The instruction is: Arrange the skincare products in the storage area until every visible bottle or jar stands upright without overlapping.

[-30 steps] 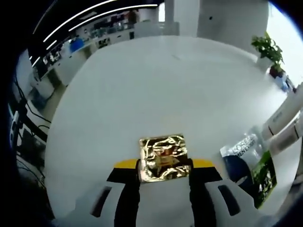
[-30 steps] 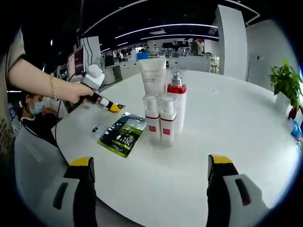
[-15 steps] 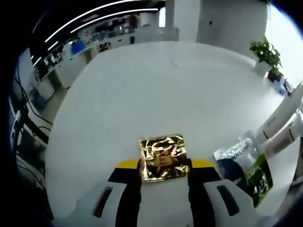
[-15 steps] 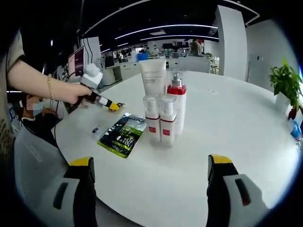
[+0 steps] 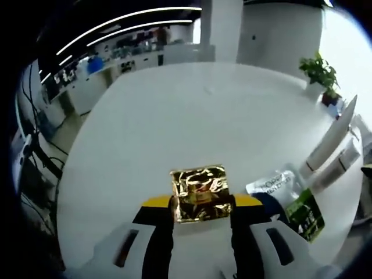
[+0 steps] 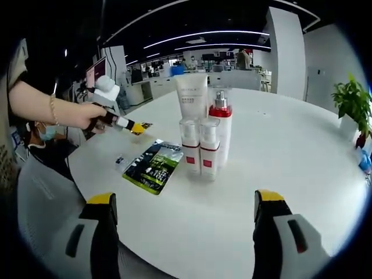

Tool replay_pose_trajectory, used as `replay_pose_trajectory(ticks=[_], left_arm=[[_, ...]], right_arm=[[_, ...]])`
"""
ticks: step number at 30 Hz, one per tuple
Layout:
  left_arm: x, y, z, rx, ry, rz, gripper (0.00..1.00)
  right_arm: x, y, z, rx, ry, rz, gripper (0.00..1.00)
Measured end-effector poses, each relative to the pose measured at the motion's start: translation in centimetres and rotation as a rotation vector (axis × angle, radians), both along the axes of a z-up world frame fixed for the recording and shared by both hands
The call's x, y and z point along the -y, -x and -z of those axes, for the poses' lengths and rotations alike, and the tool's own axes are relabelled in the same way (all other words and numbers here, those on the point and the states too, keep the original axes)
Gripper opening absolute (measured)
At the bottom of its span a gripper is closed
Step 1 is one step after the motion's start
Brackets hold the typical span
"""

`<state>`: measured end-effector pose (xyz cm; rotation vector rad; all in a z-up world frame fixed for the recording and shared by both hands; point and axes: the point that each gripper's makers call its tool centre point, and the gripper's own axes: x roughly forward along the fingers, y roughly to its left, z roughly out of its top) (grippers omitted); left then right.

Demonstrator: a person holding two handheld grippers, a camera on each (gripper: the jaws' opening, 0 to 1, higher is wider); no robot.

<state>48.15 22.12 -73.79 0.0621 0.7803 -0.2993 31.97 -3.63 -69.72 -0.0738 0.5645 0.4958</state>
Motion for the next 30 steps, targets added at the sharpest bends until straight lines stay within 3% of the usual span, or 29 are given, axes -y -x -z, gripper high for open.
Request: replay_pose_trajectory(ticks=[14,19,30], left_arm=[[1.2,2.5,-2.5,0.057,0.058,0.013,0.35],[2.0,4.3,-3.6,0.079,0.092,0.019,0.35],[2.7,7.2,-5.1,0.126,0.097,0.057,0.35]], right_arm=[[0.0,0.0,-0.2,0.007,-0.003,-0.002,0.95],[-0.2,0.1,-0.3,0.006,-0.003,-0.012,0.91],[-1.0,0.4,-0.7,0.011,-0.012,-0.046,0.83]])
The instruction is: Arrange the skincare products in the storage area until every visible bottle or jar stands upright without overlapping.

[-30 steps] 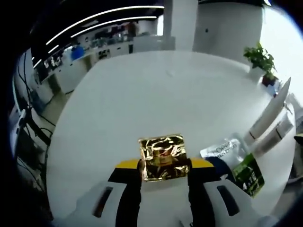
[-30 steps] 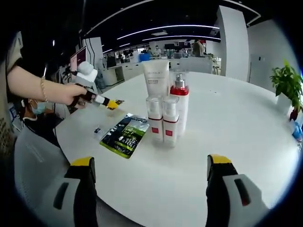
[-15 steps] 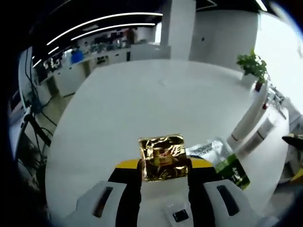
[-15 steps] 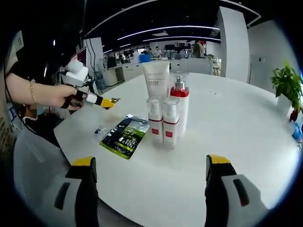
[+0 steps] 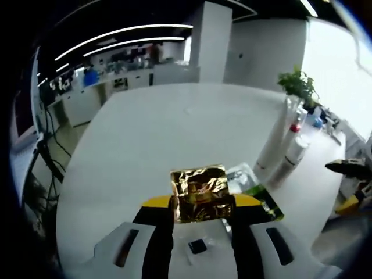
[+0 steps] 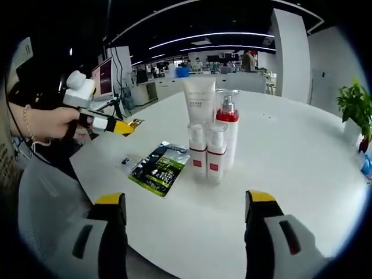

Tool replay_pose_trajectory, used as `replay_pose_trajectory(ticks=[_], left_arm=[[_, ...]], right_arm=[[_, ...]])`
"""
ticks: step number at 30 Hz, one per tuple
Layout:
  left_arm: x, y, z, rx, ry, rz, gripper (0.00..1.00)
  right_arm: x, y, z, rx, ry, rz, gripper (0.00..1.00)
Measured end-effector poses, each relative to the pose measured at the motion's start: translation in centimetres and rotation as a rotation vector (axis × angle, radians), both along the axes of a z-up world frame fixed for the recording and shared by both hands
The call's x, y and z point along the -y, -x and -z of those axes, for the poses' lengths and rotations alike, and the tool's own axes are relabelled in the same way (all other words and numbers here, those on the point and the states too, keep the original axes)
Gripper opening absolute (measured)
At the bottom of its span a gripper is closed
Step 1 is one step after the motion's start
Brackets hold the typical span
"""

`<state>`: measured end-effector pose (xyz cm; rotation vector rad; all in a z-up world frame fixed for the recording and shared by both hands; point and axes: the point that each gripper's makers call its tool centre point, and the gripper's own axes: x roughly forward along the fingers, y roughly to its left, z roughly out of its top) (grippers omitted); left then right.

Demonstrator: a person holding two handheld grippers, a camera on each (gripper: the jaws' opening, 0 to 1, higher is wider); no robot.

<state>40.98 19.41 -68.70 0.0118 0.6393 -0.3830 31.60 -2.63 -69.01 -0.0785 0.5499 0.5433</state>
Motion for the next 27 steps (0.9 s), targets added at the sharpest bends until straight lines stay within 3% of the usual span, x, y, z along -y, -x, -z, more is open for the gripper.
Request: replay_pose_trajectory(ticks=[13,27], left_arm=[[1.3,2.5,-1.6,0.032,0.035,0.024,0.35],[4.1,4.9,-3.7,0.123,-0.030,0.163,0.34]], right_arm=[[-1.8,0.3,-1.4,0.001,-0.059,-0.041,0.73],[-7.3,-1.0,-5.0,-0.003,-0.258,-0.139,0.41]])
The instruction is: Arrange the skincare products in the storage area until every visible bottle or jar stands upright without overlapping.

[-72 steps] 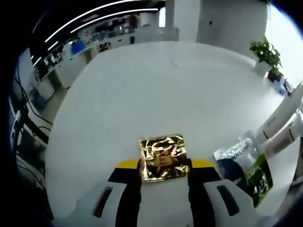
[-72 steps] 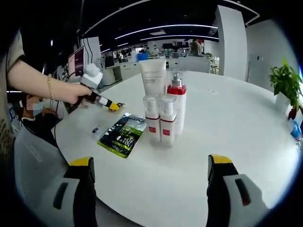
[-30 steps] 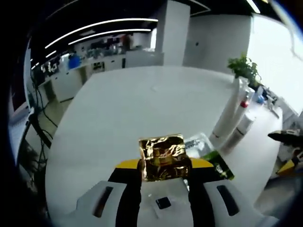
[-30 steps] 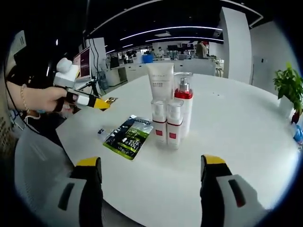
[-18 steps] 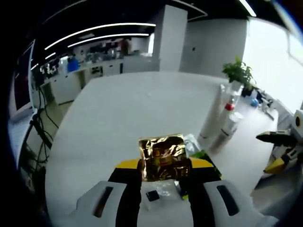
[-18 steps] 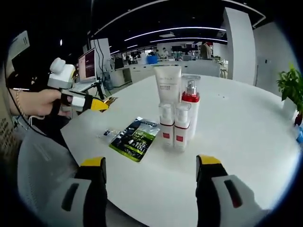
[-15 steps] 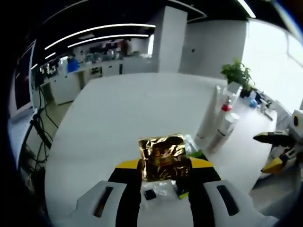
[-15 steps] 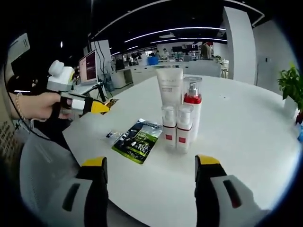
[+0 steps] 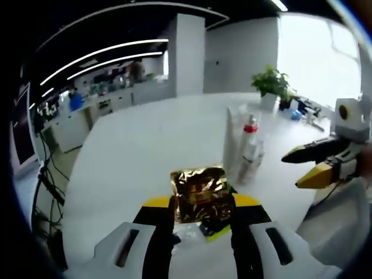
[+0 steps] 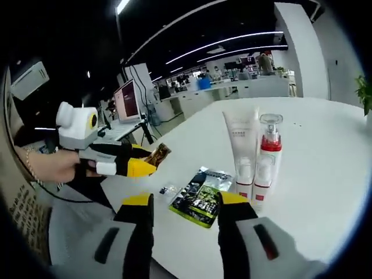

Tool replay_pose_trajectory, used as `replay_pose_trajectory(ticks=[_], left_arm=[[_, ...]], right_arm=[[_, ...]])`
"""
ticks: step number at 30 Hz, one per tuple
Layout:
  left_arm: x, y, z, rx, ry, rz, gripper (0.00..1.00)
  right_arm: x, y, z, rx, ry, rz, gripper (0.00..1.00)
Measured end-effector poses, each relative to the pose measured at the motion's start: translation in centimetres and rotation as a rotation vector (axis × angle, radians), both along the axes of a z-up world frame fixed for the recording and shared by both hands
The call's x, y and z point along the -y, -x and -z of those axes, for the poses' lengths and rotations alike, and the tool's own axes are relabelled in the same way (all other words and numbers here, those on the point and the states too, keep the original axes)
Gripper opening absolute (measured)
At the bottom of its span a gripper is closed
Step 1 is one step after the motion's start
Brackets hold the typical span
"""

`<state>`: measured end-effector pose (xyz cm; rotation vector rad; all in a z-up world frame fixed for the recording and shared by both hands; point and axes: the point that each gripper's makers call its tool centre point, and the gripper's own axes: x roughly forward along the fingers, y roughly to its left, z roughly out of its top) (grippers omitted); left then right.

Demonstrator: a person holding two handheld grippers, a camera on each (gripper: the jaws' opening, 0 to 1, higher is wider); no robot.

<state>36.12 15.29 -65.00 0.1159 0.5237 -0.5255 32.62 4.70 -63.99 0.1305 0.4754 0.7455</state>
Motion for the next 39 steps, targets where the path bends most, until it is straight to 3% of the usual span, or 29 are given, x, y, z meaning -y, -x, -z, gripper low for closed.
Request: replay_pose_trajectory(ticks=[13,18,28,37,39], left_arm=[[2.2,1.3,-1.8,0.052,0.017,0.074,0.34],[2.6,1.5,-2.0,0.065,0.011,0.096,0.35],[3.4,1.8,-2.2,0.067,0.030,0.124,0.35],[3.7,1.7,-1.7,0.039,0.056,0.141,0.37],[3.9,1.7,-1.8,0.033,0.075,0.156,0.42]], right_arm=[[-3.5,-1.8,-1.9,-0.051,-0.189,0.004,0.32],[-4.4,-2.5,-2.0,-0.102,-0.271,0.023,0.26],[-4.2,-2.9,-1.5,-0.149,-0.315,0.059,0.04],[-4.0,-3.1,-1.9,-0.159,-0.360,0.089,0.01],[-3.9,-3.2,-1.9,-0.157,-0.357,0.093,0.01]])
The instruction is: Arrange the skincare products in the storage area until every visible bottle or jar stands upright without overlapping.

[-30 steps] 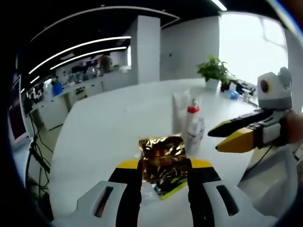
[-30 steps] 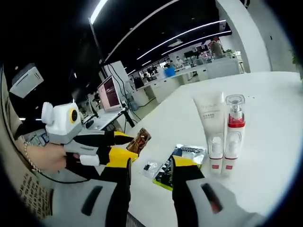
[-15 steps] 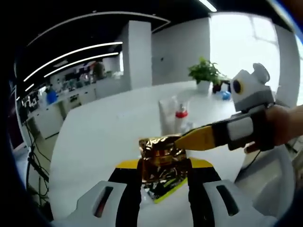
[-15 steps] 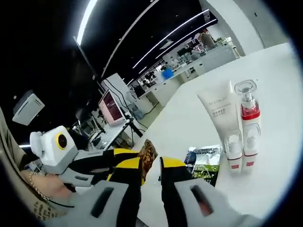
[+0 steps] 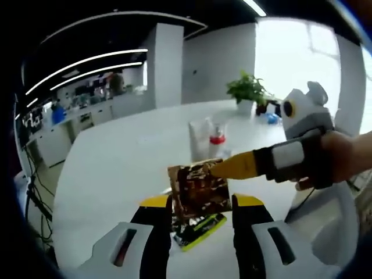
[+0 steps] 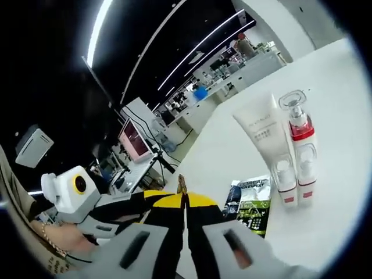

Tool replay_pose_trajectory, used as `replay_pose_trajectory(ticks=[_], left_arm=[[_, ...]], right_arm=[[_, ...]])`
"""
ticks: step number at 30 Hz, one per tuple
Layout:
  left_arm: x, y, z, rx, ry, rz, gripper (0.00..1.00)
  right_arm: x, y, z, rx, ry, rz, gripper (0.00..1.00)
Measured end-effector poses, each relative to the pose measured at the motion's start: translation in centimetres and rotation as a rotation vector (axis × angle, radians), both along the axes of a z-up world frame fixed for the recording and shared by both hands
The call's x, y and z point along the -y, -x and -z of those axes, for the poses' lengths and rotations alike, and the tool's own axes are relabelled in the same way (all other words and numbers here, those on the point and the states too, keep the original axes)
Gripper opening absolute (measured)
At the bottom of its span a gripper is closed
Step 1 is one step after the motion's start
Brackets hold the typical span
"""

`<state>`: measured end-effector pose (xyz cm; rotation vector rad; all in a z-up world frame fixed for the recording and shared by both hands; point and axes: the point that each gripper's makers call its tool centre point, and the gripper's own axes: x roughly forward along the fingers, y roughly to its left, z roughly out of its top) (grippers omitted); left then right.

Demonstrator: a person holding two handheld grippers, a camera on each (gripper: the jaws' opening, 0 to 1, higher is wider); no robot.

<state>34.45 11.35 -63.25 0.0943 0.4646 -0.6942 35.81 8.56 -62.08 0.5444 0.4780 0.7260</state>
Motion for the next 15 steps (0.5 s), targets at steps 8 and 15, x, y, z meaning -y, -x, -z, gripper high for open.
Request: replay_pose_trajectory(ticks=[8,15], left_arm=[[-0.2,0.1,0.5,-0.120,0.142,0.038,0.47],[-0.9,0.0,0.5,-0.265,0.343,0.021,0.46]], right_arm=[[0.7,-0.3,-0.2,-0.015,-0.026,0.014,0.01],[0.5,-0.2,-0.4,-0.019,-0.040,0.001,0.01]])
